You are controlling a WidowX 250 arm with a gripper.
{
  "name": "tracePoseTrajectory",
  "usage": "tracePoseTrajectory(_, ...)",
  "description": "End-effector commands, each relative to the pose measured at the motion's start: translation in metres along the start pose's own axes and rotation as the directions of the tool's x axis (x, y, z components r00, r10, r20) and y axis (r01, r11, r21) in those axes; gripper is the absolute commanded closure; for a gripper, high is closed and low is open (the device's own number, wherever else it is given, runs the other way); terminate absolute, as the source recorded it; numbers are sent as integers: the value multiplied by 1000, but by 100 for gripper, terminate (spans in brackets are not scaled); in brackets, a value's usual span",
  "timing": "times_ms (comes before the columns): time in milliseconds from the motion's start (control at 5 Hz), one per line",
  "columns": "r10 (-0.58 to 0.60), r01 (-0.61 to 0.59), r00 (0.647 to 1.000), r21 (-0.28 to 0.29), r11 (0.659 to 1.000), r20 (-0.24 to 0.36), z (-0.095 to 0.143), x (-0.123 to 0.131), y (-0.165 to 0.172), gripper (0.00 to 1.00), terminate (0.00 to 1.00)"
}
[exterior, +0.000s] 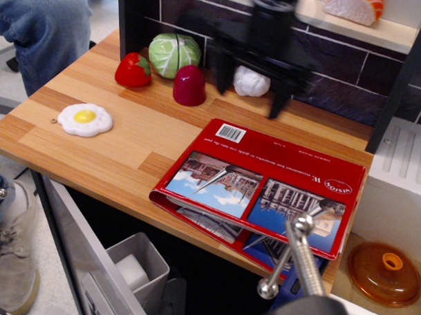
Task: Open book
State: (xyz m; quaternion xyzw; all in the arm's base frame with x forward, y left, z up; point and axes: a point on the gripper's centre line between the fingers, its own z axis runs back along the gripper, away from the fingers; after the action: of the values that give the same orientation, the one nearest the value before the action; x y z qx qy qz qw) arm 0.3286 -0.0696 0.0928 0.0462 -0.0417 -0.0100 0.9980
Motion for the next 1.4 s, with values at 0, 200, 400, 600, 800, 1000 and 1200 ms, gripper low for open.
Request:
tracePoseTrajectory(0, 83, -85, 996, 55, 995, 36, 21, -15, -66, 0, 0)
tracePoseTrajectory(200, 89, -95, 995, 139, 986, 50, 3, -20, -97, 0, 0)
tracePoseTrajectory(400, 69, -79, 996, 178, 981, 63, -15, -18, -113, 0, 0)
tracePoseTrajectory(600, 71, -86, 995, 237, 968, 71, -31, -18, -115, 0, 0)
tracePoseTrajectory(800, 65, -82, 996, 289, 954, 68, -43, -19, -104, 0, 0)
tracePoseTrajectory(1000, 37, -54, 998, 322, 945, 60, -41, -25, -86, 0, 0)
tracePoseTrajectory(1200, -15, 2, 999, 374, 928, 32, -32, -21, -74, 0, 0)
